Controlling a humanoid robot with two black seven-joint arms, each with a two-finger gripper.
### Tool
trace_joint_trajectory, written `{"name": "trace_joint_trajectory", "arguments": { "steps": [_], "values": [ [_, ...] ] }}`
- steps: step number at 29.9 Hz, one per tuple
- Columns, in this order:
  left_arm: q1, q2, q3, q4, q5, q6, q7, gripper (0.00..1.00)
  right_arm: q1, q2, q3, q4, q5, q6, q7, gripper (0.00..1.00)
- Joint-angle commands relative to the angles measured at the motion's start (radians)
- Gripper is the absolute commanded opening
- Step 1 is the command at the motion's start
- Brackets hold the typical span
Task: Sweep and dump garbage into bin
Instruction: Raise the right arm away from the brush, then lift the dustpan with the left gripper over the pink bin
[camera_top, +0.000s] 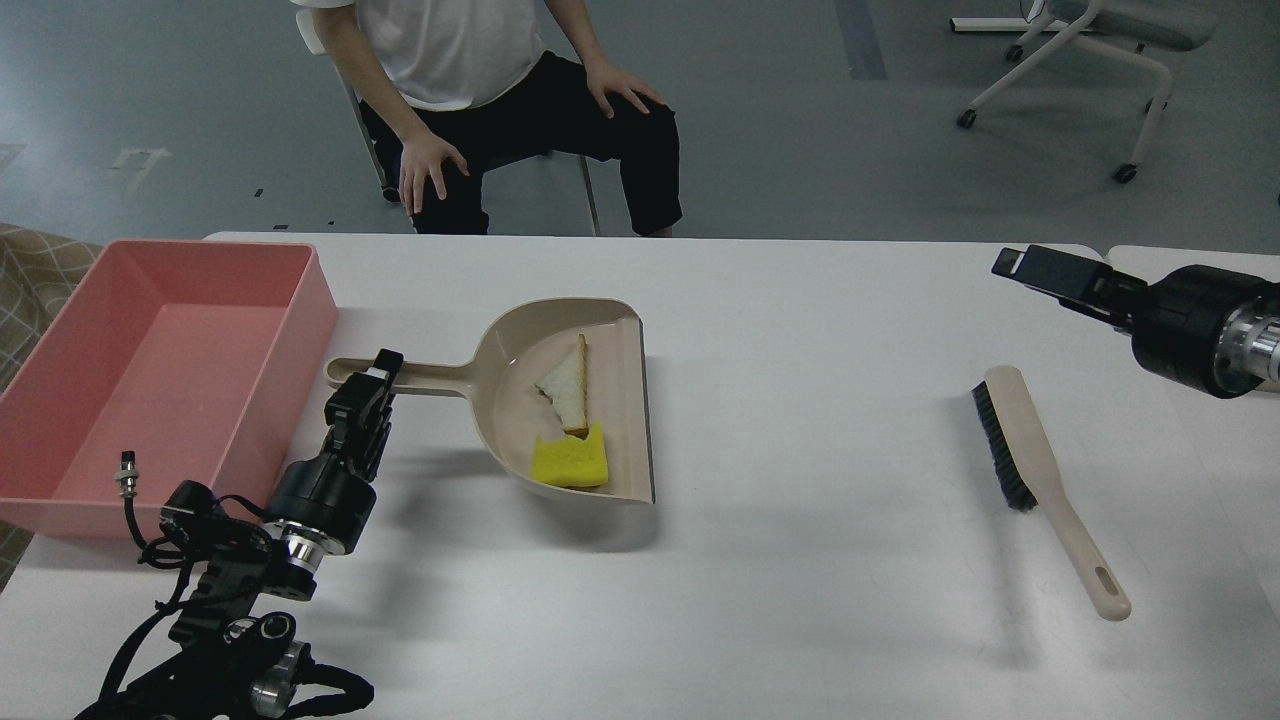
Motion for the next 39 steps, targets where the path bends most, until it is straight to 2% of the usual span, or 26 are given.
{"name": "trace_joint_trajectory", "arguments": {
  "steps": [1,7,14,20,23,27,29,30,32,35,39],
  "values": [
    [-0.012,0.003,0.001,0.001,-0.004,0.0,0.0,0.21,0.028,0.178,0.06,-0.076,-0.003,0.0,0.001,0.99],
    [-0.006,0.004,-0.002,0.001,-0.004,0.0,0.0,0.21,0.085,0.387,0.138,-0.245,0.001,0.0,0.004,0.99],
    [-0.001,0.017,-0.004,0.001,-0.007,0.0,0.0,0.21,0.074,0.533,0.253,-0.362,0.012,0.0,0.012,1.0],
    [-0.001,0.035,-0.004,-0.004,-0.095,0.0,0.0,0.21,0.073,0.634,0.37,-0.466,0.204,0.0,0.019,1.0],
    [-0.003,0.053,-0.004,-0.007,-0.106,0.0,0.0,0.21,0.073,0.666,0.388,-0.485,0.247,0.0,0.038,1.0],
    [-0.005,0.09,-0.004,-0.01,-0.107,-0.008,0.0,0.21,0.066,0.721,0.417,-0.508,0.273,0.0,0.116,1.0],
    [-0.005,0.115,-0.007,-0.01,-0.119,-0.009,0.0,0.21,0.066,0.735,0.419,-0.531,0.276,0.0,0.2,1.0],
    [-0.005,0.115,-0.007,-0.01,-0.119,-0.009,0.0,0.21,0.066,0.735,0.419,-0.531,0.276,0.0,0.201,1.0],
    [-0.006,0.133,-0.008,-0.015,-0.125,-0.009,0.0,0.21,0.068,0.749,0.419,-0.567,0.276,0.0,0.297,1.0],
    [-0.011,0.164,-0.016,-0.033,-0.151,-0.02,0.0,0.21,0.068,0.764,0.425,-0.604,0.276,0.0,0.371,1.0],
    [-0.015,0.181,-0.041,-0.045,-0.25,-0.054,0.001,0.21,0.066,0.763,0.431,-0.621,0.276,0.0,0.38,1.0]
  ]
}}
